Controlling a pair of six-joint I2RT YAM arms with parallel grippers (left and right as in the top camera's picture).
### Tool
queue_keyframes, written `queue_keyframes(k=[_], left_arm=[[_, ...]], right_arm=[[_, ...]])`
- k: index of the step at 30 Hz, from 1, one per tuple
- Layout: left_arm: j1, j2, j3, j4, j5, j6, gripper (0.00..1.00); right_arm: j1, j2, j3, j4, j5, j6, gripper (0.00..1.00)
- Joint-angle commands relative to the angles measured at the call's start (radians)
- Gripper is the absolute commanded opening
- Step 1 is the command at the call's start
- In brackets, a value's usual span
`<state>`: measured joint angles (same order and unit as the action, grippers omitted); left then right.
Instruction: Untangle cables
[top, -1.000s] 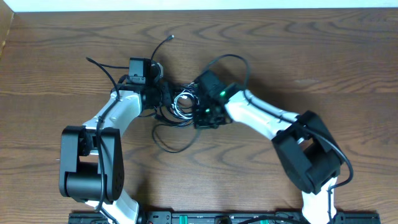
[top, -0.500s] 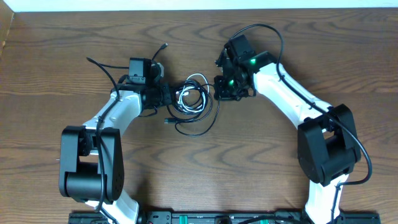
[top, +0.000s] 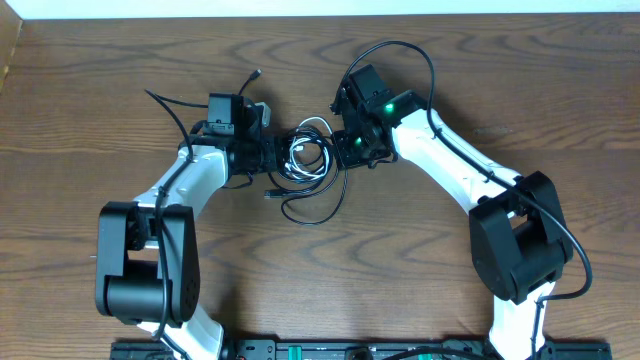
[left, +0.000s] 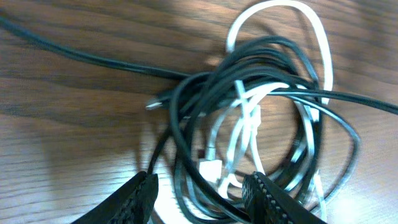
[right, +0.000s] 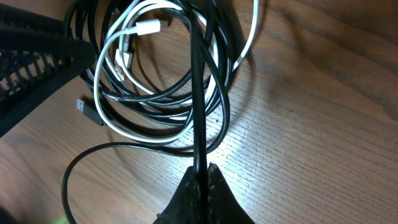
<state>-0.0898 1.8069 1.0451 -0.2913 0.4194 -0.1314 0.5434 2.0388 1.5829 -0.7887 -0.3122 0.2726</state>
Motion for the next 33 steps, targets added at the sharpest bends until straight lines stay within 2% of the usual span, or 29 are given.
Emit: queue_keyframes(k=[1,9,11,12,13,15,18,21,25,29,33], left_arm=[[-0.002,0.057,0.006,0.014,-0.073,-0.035,0.50],[-0.014,0.112,0.006,0.057,-0.057,-0.072,0.50],[-0.014,0.112,0.006,0.064,-0.011,-0.072,0.50],[-0.014,0.112,0.006,0.066,0.010,-0.072,0.32],[-0.014,0.113,0.006,0.064,0.006,-0.072,0.20],[-0.014,0.115,0.006,0.061,0.006,-0.072,0.08],[-0.014,0.112,0.006,0.062,0.020,-0.072,0.07],[0.000,0.073,0.006,0.062,0.137,-0.061,0.07],[0.019,-0.008,0.006,0.042,0.251,0.074,0.08],[0.021,-0.114,0.006,-0.021,0.251,0.216,0.07],[0.021,-0.189,0.006,-0.058,0.251,0.291,0.07]], right_arm=[[0.002,-0.024,0.015,0.003,0.015,-0.019,0.01],[0.002,-0.024,0.015,0.002,0.014,-0.019,0.01],[0.002,-0.024,0.015,0.000,0.015,-0.019,0.01],[0.002,-0.024,0.015,0.000,0.014,-0.019,0.01],[0.002,-0.024,0.015,0.000,0.014,-0.019,0.01],[0.002,-0.024,0.015,-0.002,0.014,-0.019,0.01],[0.002,-0.024,0.015,-0.013,0.014,-0.019,0.01],[0.002,-0.024,0.015,-0.030,-0.006,-0.019,0.01],[0.002,-0.024,0.015,-0.034,-0.094,-0.019,0.01],[0.002,-0.024,0.014,-0.034,-0.171,-0.009,0.01],[0.006,-0.024,0.010,-0.019,-0.174,0.060,0.01]])
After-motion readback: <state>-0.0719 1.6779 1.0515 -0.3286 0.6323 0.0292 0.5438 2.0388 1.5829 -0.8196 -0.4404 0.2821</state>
